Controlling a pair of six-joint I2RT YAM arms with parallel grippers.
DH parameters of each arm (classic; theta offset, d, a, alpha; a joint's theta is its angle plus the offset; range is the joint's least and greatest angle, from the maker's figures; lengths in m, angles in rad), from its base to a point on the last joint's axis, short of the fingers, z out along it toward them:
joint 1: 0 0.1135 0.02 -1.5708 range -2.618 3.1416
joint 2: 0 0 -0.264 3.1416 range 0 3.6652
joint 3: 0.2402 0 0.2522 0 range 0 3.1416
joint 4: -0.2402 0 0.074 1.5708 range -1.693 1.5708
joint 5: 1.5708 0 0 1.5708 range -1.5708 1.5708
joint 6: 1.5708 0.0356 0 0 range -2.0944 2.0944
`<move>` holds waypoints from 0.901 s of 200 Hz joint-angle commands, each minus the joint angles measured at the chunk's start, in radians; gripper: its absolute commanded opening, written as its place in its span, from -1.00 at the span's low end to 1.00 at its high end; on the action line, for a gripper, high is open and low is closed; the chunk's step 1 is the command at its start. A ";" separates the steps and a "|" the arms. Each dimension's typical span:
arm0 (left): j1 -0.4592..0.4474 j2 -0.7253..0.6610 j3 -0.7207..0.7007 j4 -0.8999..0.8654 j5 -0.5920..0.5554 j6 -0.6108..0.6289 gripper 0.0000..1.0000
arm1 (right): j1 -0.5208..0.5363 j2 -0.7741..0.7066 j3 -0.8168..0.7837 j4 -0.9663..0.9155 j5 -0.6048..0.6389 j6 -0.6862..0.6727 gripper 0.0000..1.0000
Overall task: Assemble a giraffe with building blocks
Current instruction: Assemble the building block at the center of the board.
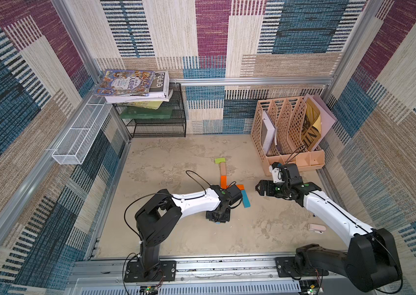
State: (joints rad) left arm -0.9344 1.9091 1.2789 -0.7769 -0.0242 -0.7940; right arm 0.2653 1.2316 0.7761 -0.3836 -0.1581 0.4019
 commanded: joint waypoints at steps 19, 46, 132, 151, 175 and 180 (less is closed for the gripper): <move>0.034 0.077 0.087 -0.006 0.080 0.072 -0.71 | -0.002 -0.010 0.002 0.020 -0.010 -0.002 0.92; 0.058 0.113 0.134 -0.016 0.085 0.082 -0.72 | -0.003 -0.013 -0.001 0.022 -0.014 -0.002 0.92; 0.105 0.176 0.219 -0.041 0.074 0.107 -0.73 | -0.007 -0.009 -0.004 0.026 -0.021 -0.002 0.92; 0.114 0.182 0.226 -0.044 0.072 0.107 -0.73 | -0.006 -0.008 -0.004 0.028 -0.022 -0.002 0.92; 0.124 0.185 0.231 -0.043 0.069 0.110 -0.74 | -0.006 -0.006 -0.006 0.028 -0.023 -0.003 0.92; 0.126 0.186 0.232 -0.043 0.070 0.110 -0.74 | -0.007 -0.005 -0.006 0.029 -0.023 -0.002 0.92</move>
State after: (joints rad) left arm -0.8196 2.0758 1.5135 -0.8009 0.0708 -0.6960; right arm 0.2596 1.2228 0.7738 -0.3695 -0.1768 0.4019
